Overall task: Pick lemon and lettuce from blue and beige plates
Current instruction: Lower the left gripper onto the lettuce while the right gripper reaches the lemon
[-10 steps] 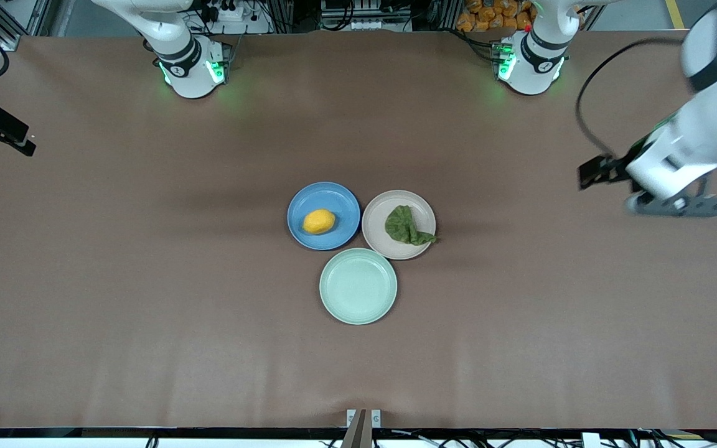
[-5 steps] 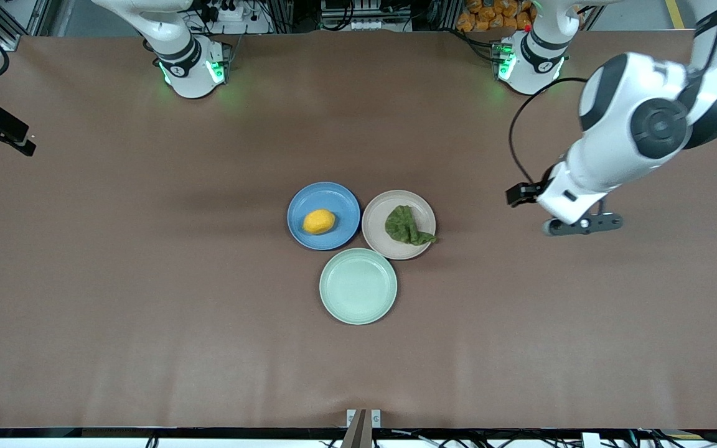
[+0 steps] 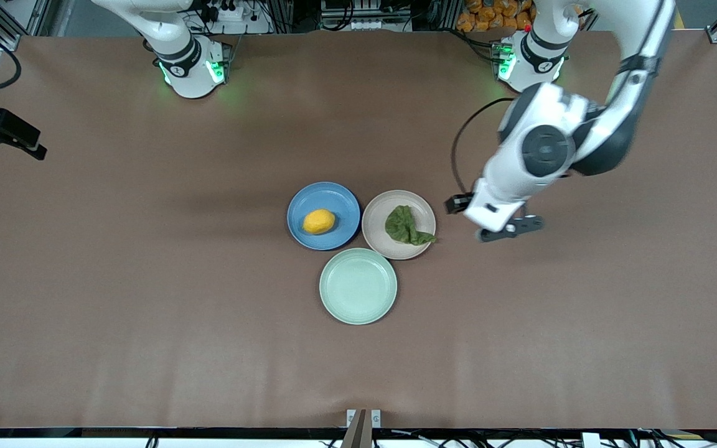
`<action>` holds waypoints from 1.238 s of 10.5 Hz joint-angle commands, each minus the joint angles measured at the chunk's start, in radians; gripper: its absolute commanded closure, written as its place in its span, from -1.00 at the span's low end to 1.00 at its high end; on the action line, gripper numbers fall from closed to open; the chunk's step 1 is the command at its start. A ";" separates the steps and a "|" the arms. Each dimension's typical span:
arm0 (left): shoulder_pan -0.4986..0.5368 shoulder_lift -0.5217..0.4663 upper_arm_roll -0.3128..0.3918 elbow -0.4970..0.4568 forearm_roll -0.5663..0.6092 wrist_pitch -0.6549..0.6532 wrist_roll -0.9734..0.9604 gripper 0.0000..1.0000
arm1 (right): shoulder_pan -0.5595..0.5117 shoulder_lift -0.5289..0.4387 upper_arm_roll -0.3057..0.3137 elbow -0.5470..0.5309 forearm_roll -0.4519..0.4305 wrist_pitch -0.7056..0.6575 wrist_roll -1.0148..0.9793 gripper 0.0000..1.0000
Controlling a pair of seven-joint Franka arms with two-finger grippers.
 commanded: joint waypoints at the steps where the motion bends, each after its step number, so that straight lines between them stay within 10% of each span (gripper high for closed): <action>1: -0.078 0.097 0.005 0.018 0.082 0.093 -0.179 -1.00 | 0.033 -0.002 0.005 -0.044 0.000 0.048 0.084 -1.00; 10: -0.173 0.320 0.012 0.030 0.142 0.364 -0.313 -0.72 | 0.320 0.128 0.005 -0.202 0.002 0.171 0.625 -1.00; 13: -0.184 0.343 0.014 0.030 0.174 0.362 -0.312 -0.10 | 0.366 0.222 0.005 -0.213 0.095 0.240 0.736 -1.00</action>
